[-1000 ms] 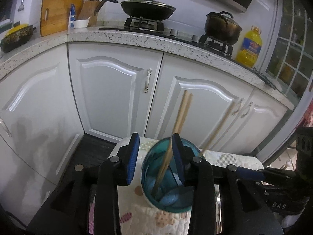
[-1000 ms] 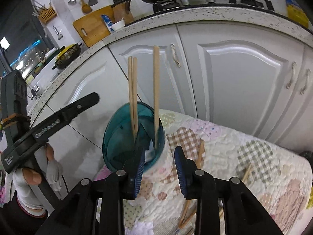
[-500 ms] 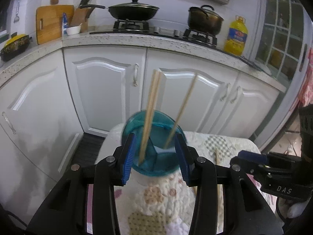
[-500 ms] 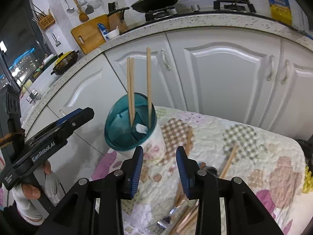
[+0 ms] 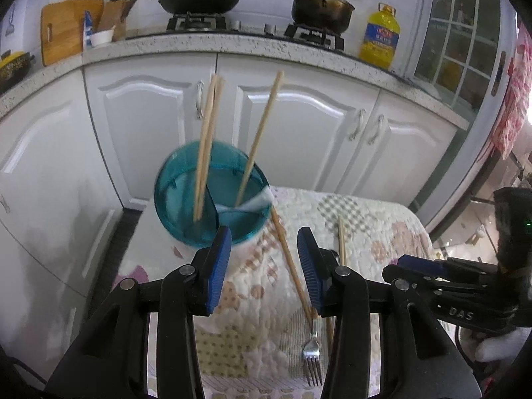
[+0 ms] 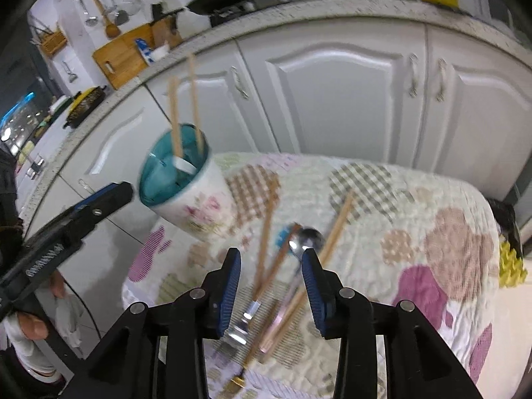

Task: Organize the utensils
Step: 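Open both tools and move them back over the utensils on the cloth, then close the left tool on a dark wooden chopstick while the right tool grasps a light chopstick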

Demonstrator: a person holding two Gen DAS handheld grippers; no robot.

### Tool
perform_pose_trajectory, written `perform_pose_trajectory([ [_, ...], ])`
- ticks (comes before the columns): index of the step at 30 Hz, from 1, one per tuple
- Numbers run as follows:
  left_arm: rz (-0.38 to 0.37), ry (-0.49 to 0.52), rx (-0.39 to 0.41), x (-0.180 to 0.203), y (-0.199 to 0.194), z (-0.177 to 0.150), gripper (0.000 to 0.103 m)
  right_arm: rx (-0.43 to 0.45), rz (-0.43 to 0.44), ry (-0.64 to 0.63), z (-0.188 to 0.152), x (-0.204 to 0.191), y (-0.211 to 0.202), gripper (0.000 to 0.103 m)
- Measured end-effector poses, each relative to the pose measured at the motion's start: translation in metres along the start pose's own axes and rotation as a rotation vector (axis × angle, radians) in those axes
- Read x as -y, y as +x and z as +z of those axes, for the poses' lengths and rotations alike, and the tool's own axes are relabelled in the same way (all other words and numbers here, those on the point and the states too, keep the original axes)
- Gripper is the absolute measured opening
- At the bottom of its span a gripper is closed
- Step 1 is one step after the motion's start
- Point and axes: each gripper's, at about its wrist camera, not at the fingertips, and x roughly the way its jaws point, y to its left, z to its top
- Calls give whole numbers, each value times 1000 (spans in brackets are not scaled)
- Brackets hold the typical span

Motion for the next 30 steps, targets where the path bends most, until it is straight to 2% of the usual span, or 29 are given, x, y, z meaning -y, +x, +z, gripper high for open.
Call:
perform_pose_trajectory([
  [7, -39, -8, -114, -1, 25, -29, 41, -82, -26, 62, -18, 28, 35, 37],
  [15, -71, 14, -225, 10, 53, -54, 41, -155, -67, 66, -15, 38, 86, 37],
  [18, -81, 30, -245, 17, 62, -57, 41, -156, -96, 95, -12, 48, 97, 26],
  [21, -88, 47, -253, 23, 69, -57, 41, -171, -65, 141, -11, 58, 107, 18],
  [23, -90, 55, -258, 26, 74, -57, 41, -161, -65, 129, -10, 59, 107, 13],
  [26, -99, 68, -267, 32, 83, -56, 41, -160, -82, 100, -10, 61, 104, 12],
  [30, -101, 91, -287, 42, 98, -55, 41, -166, -68, 133, -10, 67, 102, 12],
])
